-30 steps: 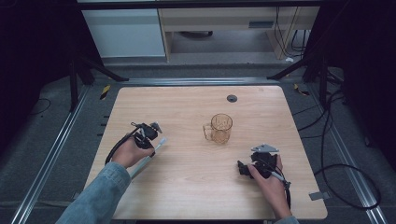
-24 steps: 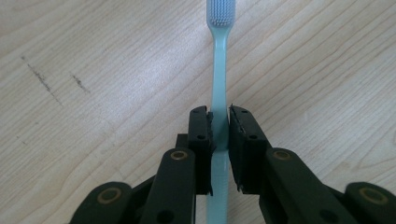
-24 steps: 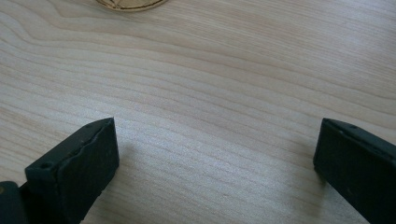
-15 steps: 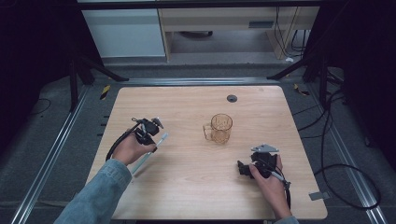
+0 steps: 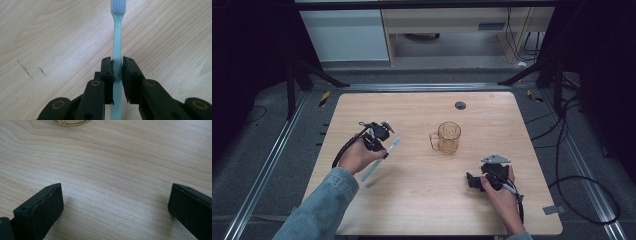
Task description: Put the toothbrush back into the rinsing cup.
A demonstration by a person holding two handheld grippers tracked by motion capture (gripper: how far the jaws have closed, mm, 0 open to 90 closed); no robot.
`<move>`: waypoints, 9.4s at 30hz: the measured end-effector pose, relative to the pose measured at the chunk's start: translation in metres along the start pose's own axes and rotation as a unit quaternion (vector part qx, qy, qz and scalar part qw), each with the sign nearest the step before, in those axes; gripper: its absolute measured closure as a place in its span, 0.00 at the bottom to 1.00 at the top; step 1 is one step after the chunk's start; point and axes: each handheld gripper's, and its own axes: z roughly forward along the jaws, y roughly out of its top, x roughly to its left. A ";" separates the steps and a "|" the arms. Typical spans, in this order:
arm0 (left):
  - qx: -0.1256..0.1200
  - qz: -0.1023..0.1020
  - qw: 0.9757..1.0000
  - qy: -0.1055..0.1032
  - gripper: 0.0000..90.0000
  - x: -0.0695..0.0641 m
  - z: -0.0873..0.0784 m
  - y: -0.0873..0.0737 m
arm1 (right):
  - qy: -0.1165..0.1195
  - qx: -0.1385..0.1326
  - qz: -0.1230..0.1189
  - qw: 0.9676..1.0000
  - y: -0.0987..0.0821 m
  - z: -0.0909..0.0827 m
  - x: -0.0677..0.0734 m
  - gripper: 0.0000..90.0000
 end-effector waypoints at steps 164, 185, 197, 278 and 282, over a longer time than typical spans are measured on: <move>-0.608 -0.042 0.793 0.007 0.88 -0.070 0.008 0.046 | 0.042 0.000 -0.049 0.998 -0.002 -0.001 0.002 0.01; -0.606 -0.042 0.794 0.003 0.88 -0.073 0.022 0.049 | 0.044 0.000 -0.050 0.998 -0.002 -0.001 0.002 0.01; -0.600 -0.042 0.799 0.005 0.88 -0.074 0.030 0.048 | 0.045 0.001 -0.051 0.998 -0.002 -0.002 0.002 0.01; -0.538 -0.028 0.842 0.019 0.87 -0.080 0.078 0.035 | 0.048 0.000 -0.054 0.997 -0.002 -0.001 0.002 0.01; -0.537 -0.028 0.843 0.018 0.87 -0.080 0.079 0.035 | 0.048 0.000 -0.054 0.997 -0.002 -0.001 0.002 0.01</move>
